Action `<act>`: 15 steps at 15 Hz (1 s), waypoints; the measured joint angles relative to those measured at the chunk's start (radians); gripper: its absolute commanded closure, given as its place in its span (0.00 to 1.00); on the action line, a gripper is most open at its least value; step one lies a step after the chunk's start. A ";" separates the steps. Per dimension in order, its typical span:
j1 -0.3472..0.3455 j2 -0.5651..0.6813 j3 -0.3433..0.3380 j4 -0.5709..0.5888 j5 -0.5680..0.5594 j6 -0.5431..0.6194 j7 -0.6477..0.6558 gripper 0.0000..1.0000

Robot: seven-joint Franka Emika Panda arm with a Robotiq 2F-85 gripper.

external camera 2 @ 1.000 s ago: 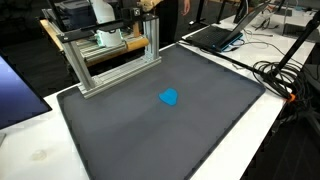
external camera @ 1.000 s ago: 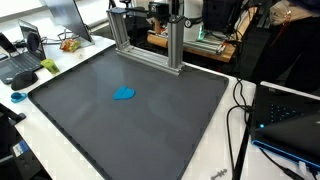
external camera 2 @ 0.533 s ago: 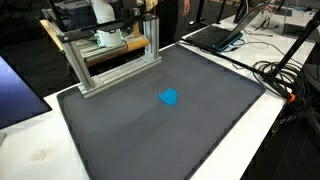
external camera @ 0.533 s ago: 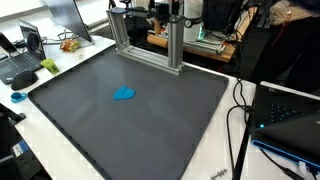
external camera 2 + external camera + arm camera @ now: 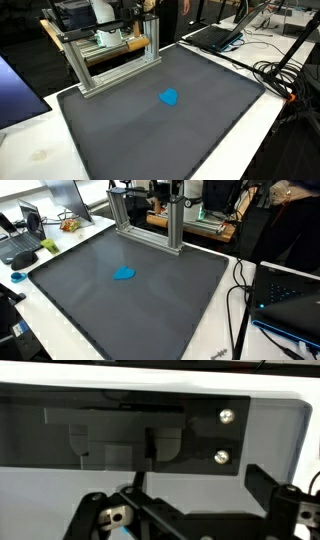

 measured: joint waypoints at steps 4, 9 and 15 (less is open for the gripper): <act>0.000 0.007 -0.001 0.016 0.042 0.108 0.001 0.00; -0.005 0.047 -0.006 0.034 0.068 0.323 0.011 0.00; -0.041 0.240 -0.016 0.180 0.064 0.372 0.029 0.00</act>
